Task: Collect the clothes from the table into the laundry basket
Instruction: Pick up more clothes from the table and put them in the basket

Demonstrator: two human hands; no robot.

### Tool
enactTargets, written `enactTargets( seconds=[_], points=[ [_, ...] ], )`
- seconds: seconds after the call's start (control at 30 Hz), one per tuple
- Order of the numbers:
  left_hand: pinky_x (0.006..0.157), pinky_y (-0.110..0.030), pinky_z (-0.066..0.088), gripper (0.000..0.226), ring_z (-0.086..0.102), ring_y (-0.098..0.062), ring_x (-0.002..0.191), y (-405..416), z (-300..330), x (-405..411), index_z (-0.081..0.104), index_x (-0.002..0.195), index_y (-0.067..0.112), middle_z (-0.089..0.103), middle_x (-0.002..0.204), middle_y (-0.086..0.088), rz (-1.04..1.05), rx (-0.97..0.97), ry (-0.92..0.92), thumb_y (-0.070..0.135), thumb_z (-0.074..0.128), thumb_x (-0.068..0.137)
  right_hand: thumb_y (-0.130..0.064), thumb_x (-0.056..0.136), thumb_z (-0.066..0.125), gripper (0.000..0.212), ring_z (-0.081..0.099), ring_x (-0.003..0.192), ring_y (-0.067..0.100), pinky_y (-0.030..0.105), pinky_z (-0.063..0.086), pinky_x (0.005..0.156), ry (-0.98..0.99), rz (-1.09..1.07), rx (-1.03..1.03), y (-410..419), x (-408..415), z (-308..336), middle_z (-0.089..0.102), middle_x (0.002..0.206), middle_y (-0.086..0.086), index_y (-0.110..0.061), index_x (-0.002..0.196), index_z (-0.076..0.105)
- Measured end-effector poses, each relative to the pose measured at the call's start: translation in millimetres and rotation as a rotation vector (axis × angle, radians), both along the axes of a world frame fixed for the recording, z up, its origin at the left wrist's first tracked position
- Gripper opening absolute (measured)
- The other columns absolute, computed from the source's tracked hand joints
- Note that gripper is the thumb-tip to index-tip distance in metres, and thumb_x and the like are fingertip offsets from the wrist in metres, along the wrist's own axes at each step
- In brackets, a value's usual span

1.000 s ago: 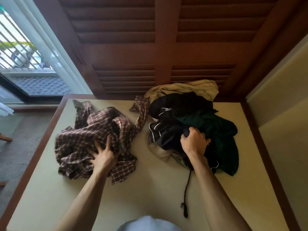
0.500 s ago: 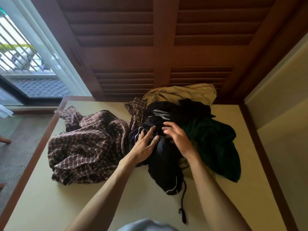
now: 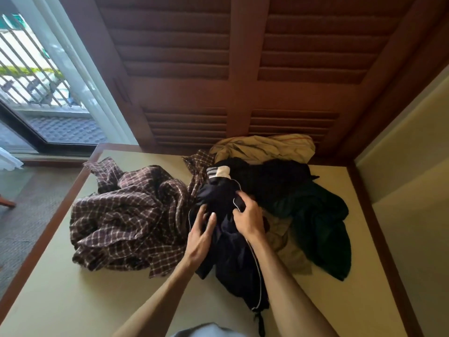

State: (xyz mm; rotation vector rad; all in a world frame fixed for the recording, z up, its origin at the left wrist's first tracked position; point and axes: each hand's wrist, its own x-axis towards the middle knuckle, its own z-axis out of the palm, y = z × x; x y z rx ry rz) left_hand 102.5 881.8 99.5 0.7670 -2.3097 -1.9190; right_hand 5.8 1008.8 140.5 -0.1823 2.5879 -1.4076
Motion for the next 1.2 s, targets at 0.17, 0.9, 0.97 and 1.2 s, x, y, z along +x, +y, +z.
enactTargets(
  seconds=[0.17, 0.9, 0.97, 1.2],
  points=[
    [0.115, -0.05, 0.036, 0.066, 0.041, -0.027, 0.145, -52.8, 0.0, 9.8, 0.043, 0.148, 0.047, 0.043, 0.158, 0.0, 0.188, 0.399, 0.031, 0.08, 0.043, 0.09, -0.034, 0.082, 0.051, 0.053, 0.06, 0.121, 0.017, 0.03, 0.046, 0.106, 0.148, 0.282, 0.07, -0.9, 90.3, -11.5, 0.066, 0.128, 0.0, -0.03, 0.134, 0.061],
    [0.106, -0.043, 0.045, 0.105, 0.043, -0.026, 0.136, -44.1, -17.6, 98.4, 0.024, 0.153, 0.045, 0.042, 0.15, 0.0, -0.323, -0.372, -0.283, 0.073, 0.067, 0.062, -0.066, 0.088, 0.059, 0.078, 0.046, 0.139, 0.024, 0.042, 0.041, 0.112, -0.11, -0.251, 0.125, 18.2, 129.8, 10.2, 0.047, 0.153, 0.003, -0.022, 0.15, 0.041],
    [0.105, -0.043, 0.046, 0.099, 0.044, -0.023, 0.135, -48.8, -15.8, 101.1, 0.026, 0.152, 0.045, 0.045, 0.148, 0.003, -0.378, -0.393, -0.267, 0.071, 0.07, 0.067, -0.049, 0.092, 0.065, 0.08, 0.032, 0.148, 0.023, 0.039, 0.032, 0.119, -0.1, -0.161, 0.006, -9.7, 94.8, 8.9, 0.032, 0.162, 0.004, -0.021, 0.157, 0.029],
    [0.114, -0.035, 0.041, 0.109, 0.046, -0.015, 0.141, -74.4, -19.3, 106.0, 0.009, 0.161, 0.026, 0.045, 0.155, 0.0, -0.431, -0.057, 0.032, 0.026, 0.081, 0.081, -0.005, 0.094, 0.063, 0.023, 0.066, 0.11, 0.033, 0.038, 0.05, 0.098, -0.107, -0.103, -0.047, -38.6, 78.2, -0.1, 0.071, 0.113, 0.021, 0.007, 0.113, 0.07]
  ],
)
